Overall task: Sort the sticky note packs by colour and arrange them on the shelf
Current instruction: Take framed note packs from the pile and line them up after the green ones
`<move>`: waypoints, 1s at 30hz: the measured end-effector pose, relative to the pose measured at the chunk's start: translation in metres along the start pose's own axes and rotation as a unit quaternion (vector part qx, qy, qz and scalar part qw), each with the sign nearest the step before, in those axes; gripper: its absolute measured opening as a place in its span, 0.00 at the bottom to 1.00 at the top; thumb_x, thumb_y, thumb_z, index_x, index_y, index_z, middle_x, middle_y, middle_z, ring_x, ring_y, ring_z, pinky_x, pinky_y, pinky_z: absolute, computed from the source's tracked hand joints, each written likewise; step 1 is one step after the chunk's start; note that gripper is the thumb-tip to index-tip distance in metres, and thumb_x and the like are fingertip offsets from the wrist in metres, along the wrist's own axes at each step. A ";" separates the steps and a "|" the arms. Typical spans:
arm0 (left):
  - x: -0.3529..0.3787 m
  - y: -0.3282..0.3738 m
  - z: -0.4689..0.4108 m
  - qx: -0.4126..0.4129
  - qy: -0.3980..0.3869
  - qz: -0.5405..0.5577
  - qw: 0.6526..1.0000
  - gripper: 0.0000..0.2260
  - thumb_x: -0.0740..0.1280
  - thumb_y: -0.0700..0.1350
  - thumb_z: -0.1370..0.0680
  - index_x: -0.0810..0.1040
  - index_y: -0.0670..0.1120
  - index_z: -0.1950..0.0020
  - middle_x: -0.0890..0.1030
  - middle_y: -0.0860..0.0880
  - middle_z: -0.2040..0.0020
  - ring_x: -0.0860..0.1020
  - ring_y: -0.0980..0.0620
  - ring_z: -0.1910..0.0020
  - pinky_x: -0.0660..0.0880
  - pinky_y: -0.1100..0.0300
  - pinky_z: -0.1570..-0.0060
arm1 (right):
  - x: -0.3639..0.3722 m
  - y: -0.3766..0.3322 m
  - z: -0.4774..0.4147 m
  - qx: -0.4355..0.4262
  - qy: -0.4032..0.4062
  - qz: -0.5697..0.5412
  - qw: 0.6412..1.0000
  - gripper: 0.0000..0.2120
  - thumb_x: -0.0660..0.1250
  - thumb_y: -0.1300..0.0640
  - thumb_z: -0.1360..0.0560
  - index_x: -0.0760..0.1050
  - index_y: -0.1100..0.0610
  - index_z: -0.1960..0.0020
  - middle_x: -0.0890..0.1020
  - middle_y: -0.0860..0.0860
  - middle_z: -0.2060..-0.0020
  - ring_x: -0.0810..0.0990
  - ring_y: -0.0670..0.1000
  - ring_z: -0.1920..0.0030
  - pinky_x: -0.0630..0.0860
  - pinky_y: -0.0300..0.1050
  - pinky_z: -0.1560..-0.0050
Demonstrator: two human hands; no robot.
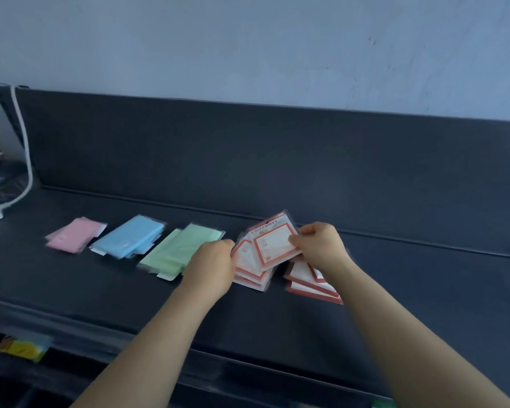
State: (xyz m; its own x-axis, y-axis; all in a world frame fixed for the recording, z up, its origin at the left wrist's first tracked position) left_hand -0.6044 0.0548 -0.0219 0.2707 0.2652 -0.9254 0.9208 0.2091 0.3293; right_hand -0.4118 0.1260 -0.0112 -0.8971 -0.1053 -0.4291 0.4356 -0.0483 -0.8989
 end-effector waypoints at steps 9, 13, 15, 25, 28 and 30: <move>-0.025 -0.002 -0.004 0.081 0.061 0.010 0.995 0.09 0.59 0.48 0.19 0.77 0.45 0.49 0.79 0.49 0.54 0.77 0.46 0.52 0.72 0.54 0.58 | 0.026 -0.007 0.006 -0.042 0.031 0.305 0.951 0.12 0.66 0.50 0.27 0.72 0.57 0.63 0.75 0.49 0.72 0.74 0.52 0.70 0.64 0.40 0.73; -0.034 -0.001 -0.004 0.104 0.077 -0.011 0.992 0.11 0.59 0.50 0.20 0.79 0.48 0.45 0.80 0.49 0.53 0.77 0.49 0.53 0.73 0.55 0.58 | 0.035 -0.017 0.016 -0.089 0.035 0.357 0.929 0.16 0.66 0.48 0.26 0.70 0.55 0.67 0.75 0.50 0.71 0.72 0.51 0.70 0.63 0.41 0.73; -0.034 0.000 -0.003 0.118 0.080 -0.016 0.990 0.12 0.59 0.50 0.20 0.80 0.49 0.45 0.80 0.50 0.53 0.77 0.49 0.54 0.74 0.55 0.58 | 0.035 -0.021 0.021 -0.127 0.046 0.370 0.919 0.12 0.65 0.48 0.24 0.73 0.55 0.62 0.78 0.49 0.63 0.76 0.52 0.61 0.66 0.41 0.68; -0.030 0.050 0.017 0.210 0.093 -0.018 0.973 0.10 0.62 0.47 0.22 0.82 0.46 0.53 0.83 0.49 0.53 0.77 0.46 0.55 0.71 0.55 0.58 | -0.022 -0.004 0.069 -0.188 0.165 0.369 0.895 0.11 0.58 0.54 0.21 0.78 0.56 0.46 0.81 0.48 0.50 0.78 0.54 0.51 0.75 0.45 0.56; -0.023 0.078 0.032 0.242 0.076 0.012 0.967 0.11 0.60 0.48 0.21 0.81 0.46 0.55 0.83 0.50 0.54 0.78 0.47 0.52 0.73 0.54 0.55 | -0.046 0.017 0.083 -0.168 0.179 0.381 0.891 0.10 0.59 0.54 0.22 0.76 0.58 0.50 0.80 0.50 0.54 0.78 0.56 0.54 0.73 0.45 0.60; -0.021 0.100 0.043 0.256 0.076 0.025 0.963 0.12 0.59 0.50 0.20 0.81 0.48 0.49 0.82 0.52 0.52 0.78 0.50 0.51 0.74 0.56 0.53 | -0.068 0.029 0.093 -0.157 0.194 0.379 0.891 0.10 0.59 0.55 0.23 0.77 0.58 0.50 0.81 0.50 0.54 0.78 0.56 0.53 0.74 0.46 0.60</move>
State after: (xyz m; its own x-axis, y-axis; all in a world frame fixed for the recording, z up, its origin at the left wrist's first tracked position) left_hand -0.5057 0.0301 0.0226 0.3092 0.4065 -0.8597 0.9364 -0.2878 0.2007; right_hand -0.3319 0.0398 0.0004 -0.3380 0.3653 -0.8674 0.9400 0.1762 -0.2921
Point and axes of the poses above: each hand's wrist, its own z-axis away from the middle knuckle, its own x-axis out of the palm, y = z × x, the point moved 7 cm from there along -z, towards the middle knuckle
